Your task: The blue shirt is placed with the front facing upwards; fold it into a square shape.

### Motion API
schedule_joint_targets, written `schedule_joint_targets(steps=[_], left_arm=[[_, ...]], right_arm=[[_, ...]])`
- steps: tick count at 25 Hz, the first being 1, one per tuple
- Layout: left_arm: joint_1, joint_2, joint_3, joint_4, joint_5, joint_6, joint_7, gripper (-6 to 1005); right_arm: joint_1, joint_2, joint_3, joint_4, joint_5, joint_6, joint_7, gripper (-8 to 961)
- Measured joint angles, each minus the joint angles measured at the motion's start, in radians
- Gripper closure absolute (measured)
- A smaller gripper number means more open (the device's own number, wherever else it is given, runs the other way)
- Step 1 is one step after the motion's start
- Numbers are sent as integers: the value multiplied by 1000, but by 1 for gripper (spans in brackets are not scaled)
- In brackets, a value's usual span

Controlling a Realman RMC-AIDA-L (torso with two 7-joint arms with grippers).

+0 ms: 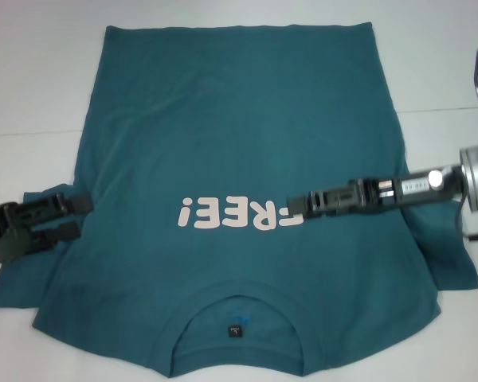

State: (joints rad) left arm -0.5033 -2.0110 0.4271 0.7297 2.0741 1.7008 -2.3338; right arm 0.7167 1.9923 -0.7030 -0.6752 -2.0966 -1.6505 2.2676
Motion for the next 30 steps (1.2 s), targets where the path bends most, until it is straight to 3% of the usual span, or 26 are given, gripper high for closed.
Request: schedule_joint_targets(steps=[2,4,8,13,30], left_arm=[[-8,3,-1,-7,0,-26,-26,127],[-13,4,-2,-10,0,-50,-43,127],[-9,9,-3,-17,2,-104,-89,127],[-8,18,-1,-52,21,-199,-132,126],[-47,40,5,-140,112,-589,-172,127]], right_arm=[[37,-34,-7,51,-5,11,40,316],[64,-53,-18,88,-13,12,51,316],[75,-66,-30,99,-18,19,79,316],[98,-104,-59,119,-43,52,156,316],[109,-94,-54,130,-96,82,169,317]])
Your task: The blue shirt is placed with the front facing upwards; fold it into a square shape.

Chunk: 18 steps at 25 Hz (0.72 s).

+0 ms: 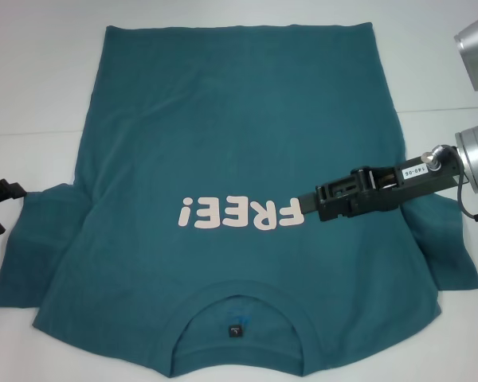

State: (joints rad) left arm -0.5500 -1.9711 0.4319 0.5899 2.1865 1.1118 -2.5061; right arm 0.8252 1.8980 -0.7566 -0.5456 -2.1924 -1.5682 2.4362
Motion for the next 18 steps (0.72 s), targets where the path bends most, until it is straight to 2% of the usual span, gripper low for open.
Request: schedule_joint_targets(steps=[10,18], left_arm=[[-12,2,4,-38,13,-93,65,127],[-15,3,6,-67,14,-111,95,126]], right_arm=[[3,1,-1,1,0,3,-2,317],[-2,1,3,1,3,6,-3,317]])
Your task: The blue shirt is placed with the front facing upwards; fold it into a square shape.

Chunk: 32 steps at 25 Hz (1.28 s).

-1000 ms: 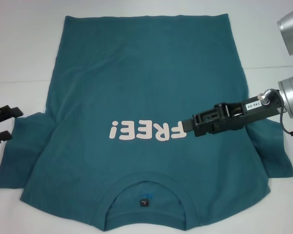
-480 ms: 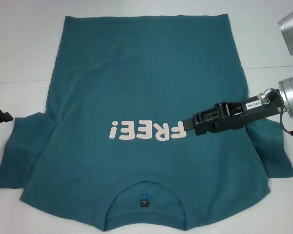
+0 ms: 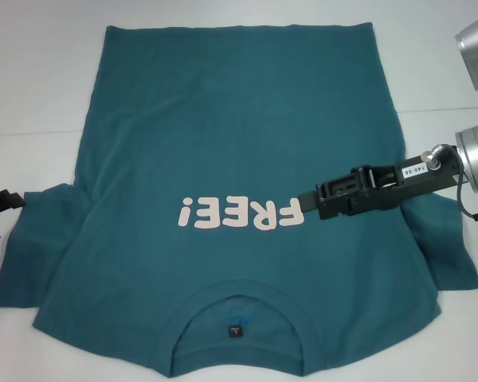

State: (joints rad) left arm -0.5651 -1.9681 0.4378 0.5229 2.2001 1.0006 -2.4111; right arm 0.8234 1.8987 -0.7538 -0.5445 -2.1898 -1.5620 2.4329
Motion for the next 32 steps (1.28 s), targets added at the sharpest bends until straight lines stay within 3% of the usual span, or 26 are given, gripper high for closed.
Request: schedule_joint_targets(steps=[20,32], left_arm=[[-2,-6,34,-11,1,-11,41,127],[-8,-2,51,-38,3,-1,41,183]], right_arm=[[-6,-3,1,0,3,10,-3,318],[-9,-4,3,0,2,12,-3,319]])
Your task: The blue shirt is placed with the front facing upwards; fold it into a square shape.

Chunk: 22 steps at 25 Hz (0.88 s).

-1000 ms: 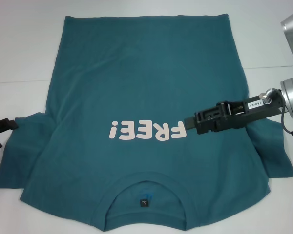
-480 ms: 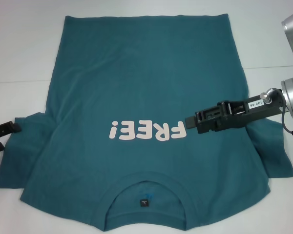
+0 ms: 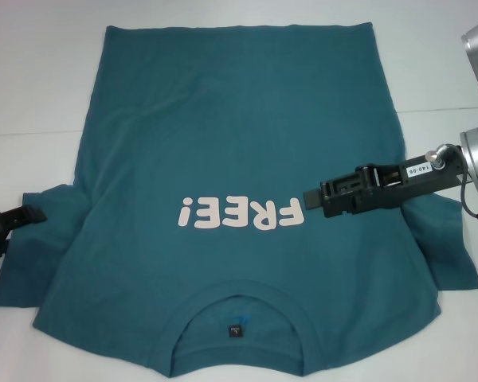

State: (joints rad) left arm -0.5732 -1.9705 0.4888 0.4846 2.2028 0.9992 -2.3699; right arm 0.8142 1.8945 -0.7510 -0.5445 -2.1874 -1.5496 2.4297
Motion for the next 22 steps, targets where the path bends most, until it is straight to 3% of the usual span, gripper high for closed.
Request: schedule_joint_targets(steps=[13,22], left_arm=[[-3,3,8,11,0,36,-11,243],[-8,2,9,23,66,26,-46,636]], right_arm=[[-3,-2,18,-2,1,0,-1,319],[-8,-4,30,-2,2,0,-2,319]])
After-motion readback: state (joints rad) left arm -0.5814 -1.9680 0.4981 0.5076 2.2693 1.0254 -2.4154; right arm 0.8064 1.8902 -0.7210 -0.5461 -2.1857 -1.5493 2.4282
